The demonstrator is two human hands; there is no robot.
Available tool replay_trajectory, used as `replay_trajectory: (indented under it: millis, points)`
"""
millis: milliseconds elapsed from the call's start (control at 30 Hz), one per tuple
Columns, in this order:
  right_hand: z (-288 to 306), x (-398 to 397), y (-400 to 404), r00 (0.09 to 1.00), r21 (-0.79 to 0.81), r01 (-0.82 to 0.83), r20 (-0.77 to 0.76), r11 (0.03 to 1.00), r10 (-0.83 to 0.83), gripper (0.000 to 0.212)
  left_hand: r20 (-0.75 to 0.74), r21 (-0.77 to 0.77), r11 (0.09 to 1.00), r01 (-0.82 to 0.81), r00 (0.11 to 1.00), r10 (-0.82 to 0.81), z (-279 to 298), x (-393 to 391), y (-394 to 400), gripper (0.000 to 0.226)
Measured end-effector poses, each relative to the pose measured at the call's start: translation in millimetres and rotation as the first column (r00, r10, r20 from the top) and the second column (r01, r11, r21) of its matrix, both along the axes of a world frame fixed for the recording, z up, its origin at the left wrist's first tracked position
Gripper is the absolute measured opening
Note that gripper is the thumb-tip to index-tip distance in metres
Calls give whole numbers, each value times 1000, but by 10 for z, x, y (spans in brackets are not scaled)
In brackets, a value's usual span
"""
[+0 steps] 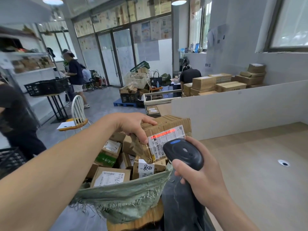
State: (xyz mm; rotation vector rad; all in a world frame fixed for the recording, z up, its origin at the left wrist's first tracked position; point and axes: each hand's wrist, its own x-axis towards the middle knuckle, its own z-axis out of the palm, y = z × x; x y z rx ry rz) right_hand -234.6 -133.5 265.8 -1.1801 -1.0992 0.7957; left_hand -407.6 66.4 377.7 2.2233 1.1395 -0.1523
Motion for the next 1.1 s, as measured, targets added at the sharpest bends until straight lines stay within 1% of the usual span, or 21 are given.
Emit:
replay_trajectory:
  millis: [167,300,433,633,733,800,867,933,967,1000,1033,1100]
  points:
    - [17,-19,34,1000,5,-21,7,1000,20,82,-2,30,1000,-5,1000,6,-9,-60,40,83]
    - [6,-70,88,999,9,-27,22,1000,27,83,43,-15,999,-40,998,40,-19,-154,126,83]
    - [26,-133,161,998,13,-32,48,999,31,82,55,-25,998,-62,996,64,-55,-291,294,88]
    - [89,-344,299,997,37,-36,65,999,34,73,63,-72,994,-88,994,93,-104,-528,602,84]
    - [114,-467,392,998,51,-28,57,998,25,72,74,-90,992,-90,993,96,-113,-667,742,85]
    - [130,-531,448,1000,85,-3,8,996,2,72,114,-111,989,-102,987,115,-104,-790,823,82]
    - [136,-586,527,997,111,43,-75,993,-34,77,201,-132,981,-140,966,165,-78,-967,935,80]
    - [145,-666,598,992,127,75,-112,989,-61,83,297,-143,968,-206,924,241,-60,-1149,1064,91]
    - [138,-695,640,991,131,89,-108,987,-75,77,339,-143,957,-254,896,288,-59,-1227,1132,98]
    - [125,-732,679,990,132,102,-109,986,-88,65,364,-122,945,-302,872,326,-70,-1296,1191,101]
    - [111,-764,707,989,128,114,-110,985,-100,60,371,-70,938,-340,864,341,-89,-1346,1226,103]
    - [49,-853,787,989,117,121,-99,986,-110,61,352,51,915,-399,865,357,-178,-1485,1319,110]
